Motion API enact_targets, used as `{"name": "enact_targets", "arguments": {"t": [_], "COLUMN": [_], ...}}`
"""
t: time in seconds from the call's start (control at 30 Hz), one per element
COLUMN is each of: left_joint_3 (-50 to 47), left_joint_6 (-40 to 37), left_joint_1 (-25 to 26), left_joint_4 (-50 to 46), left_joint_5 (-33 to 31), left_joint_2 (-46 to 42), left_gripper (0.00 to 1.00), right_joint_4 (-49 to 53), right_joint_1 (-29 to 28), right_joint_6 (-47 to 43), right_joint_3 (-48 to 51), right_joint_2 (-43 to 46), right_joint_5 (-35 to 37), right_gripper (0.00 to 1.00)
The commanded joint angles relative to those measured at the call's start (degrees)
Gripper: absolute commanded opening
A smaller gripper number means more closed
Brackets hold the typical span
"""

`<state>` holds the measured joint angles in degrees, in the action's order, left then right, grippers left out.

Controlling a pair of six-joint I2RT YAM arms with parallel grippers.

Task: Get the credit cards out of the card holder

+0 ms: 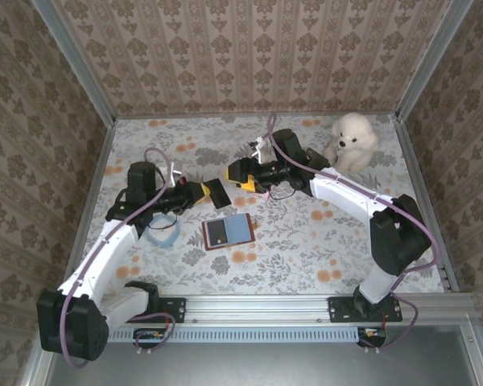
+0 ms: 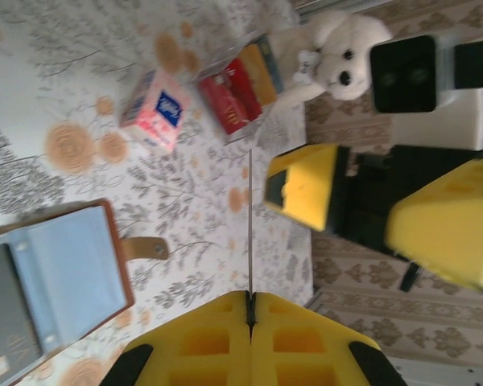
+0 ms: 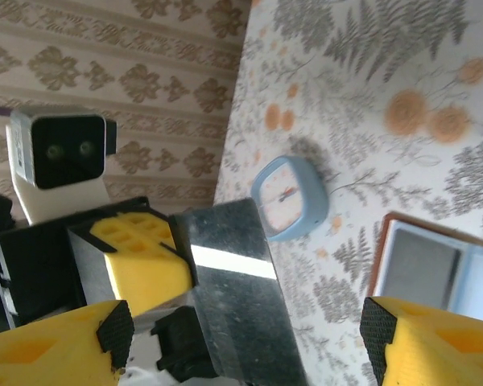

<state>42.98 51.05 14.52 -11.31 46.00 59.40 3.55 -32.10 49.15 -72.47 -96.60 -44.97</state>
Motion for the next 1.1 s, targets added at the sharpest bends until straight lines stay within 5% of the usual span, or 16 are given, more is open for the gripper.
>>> {"name": "enact_targets", "arguments": {"t": [0.0, 0.3, 0.67, 0.73, 0.87, 1.07], "left_joint_3": [0.7, 0.5, 3.9, 5.6, 10.4, 11.0], "left_joint_6": [6.3, 11.4, 11.6, 9.5, -0.7, -7.6], "left_joint_1": [-0.1, 0.0, -0.1, -0.3, -0.6, -3.7], "left_joint_4": [7.4, 12.9, 10.5, 5.3, -11.7, -16.9], "left_joint_5": [3.3, 4.0, 4.8, 3.2, -4.6, -8.7], "left_joint_2": [-2.0, -3.5, -1.1, -1.1, 0.1, 5.4], "left_gripper": [0.00, 0.00, 0.00, 0.13, 0.56, 0.83], "right_joint_4": [-5.9, -26.2, -23.2, -18.6, 1.6, 20.2], "right_joint_1": [-0.2, 0.7, 1.3, 2.0, 4.1, 8.0], "right_joint_6": [3.2, 16.0, 14.0, 10.4, -7.3, -27.2], "right_joint_3": [0.4, 2.6, 3.7, 2.9, -1.8, -7.6], "right_joint_2": [-0.8, -1.3, 0.0, 0.3, 2.4, 4.0], "right_joint_5": [-7.7, -14.7, -12.8, -11.5, -3.6, 12.7], "right_gripper": [0.77, 0.52, 0.02, 0.00, 0.00, 0.00]}}
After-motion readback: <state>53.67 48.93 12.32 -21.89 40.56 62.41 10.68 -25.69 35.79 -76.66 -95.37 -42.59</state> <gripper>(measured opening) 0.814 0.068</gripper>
